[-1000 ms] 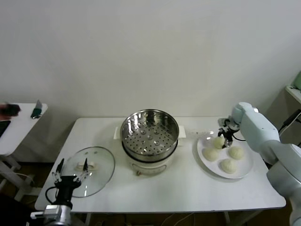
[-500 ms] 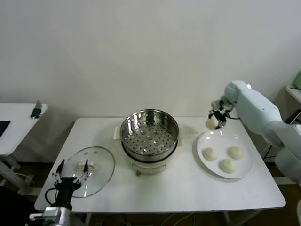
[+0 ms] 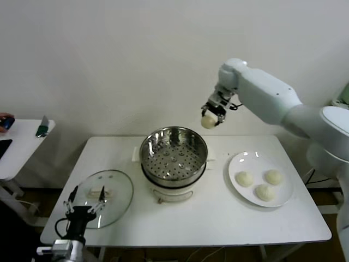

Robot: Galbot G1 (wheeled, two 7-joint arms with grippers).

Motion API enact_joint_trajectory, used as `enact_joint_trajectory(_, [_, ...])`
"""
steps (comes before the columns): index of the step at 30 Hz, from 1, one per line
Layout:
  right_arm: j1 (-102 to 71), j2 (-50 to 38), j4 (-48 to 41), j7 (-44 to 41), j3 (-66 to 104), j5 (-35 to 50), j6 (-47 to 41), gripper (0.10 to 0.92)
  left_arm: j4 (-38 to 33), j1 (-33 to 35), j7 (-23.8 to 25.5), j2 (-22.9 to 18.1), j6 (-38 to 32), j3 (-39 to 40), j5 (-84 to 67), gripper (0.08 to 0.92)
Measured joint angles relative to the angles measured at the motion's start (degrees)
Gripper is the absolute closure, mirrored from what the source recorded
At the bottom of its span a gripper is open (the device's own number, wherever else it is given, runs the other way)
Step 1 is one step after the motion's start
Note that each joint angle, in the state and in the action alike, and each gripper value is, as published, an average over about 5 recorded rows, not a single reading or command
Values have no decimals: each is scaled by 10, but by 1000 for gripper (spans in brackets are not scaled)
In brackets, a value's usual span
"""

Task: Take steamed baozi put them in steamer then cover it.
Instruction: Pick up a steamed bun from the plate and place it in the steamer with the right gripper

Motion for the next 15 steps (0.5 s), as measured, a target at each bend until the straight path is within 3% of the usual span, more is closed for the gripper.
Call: enact_joint_trajectory(15, [-28,119,-5,34,-15,-87,83,321,-4,6,-1,19,4,-4,-12,177])
